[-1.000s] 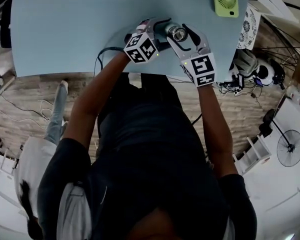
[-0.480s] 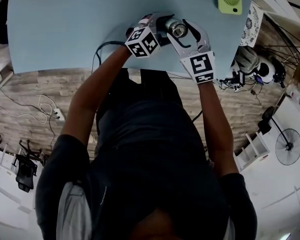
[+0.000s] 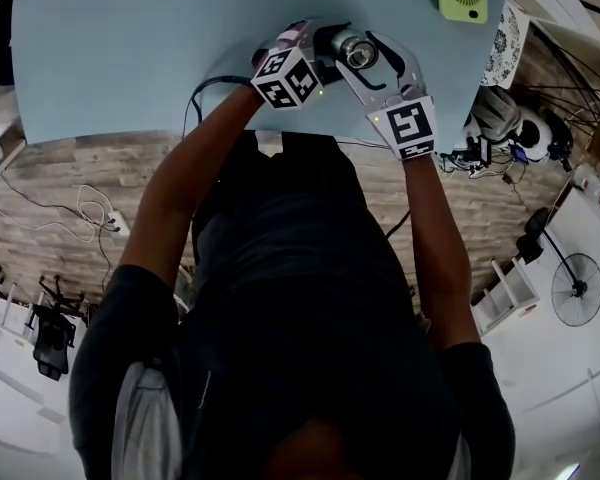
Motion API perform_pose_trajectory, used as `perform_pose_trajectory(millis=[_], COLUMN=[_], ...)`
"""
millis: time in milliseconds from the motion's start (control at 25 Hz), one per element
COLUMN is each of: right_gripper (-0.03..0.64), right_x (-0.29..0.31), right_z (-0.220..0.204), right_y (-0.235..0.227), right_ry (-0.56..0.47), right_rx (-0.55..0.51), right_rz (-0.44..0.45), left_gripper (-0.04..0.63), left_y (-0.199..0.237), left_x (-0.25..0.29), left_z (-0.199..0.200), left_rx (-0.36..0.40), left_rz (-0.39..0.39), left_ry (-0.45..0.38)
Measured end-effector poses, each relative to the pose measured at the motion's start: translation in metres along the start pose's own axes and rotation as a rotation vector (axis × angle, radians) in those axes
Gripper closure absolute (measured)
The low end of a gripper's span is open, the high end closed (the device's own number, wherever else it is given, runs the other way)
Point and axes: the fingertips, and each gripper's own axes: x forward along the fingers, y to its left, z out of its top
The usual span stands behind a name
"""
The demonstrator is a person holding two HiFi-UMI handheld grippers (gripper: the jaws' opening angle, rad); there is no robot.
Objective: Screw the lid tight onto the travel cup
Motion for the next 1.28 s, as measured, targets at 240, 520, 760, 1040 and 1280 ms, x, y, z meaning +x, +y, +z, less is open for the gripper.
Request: perform_pose_trajectory(millis=[240, 520, 760, 1040, 1280], right_gripper=[0.351, 0.351, 0.351, 0.347, 0.347], right_x=[-0.004, 0.001, 0.0, -0.008, -0.025], right_z=[0.0, -0.001, 0.0, 0.004, 0.007], right_y=[0.003, 0.002, 0.002, 0.004, 0.014], right_ry=[-0.008, -0.008, -0.004, 0.037, 0.21], right_rx=[-0.022, -0.037, -0.026, -0.067, -0.442], right_rz=[0.007, 0.008, 0.008, 0.03, 0.182], left_gripper=[0.169, 0.169, 0.169, 0.169, 0.169], left_y=[0.0, 0.0, 0.0, 0.0, 0.0], left_x=[0.0, 0.0, -0.001, 0.0, 0.0], left_z=[0.0, 0.0, 0.001, 0.001, 0.001], left_rx=[0.0, 0.001, 0.0, 0.001, -0.002], left_rz=[-0.002, -0.004, -0.005, -0.005, -0.008], left_ry=[-0.002, -0.001, -0.002, -0.003, -0.004])
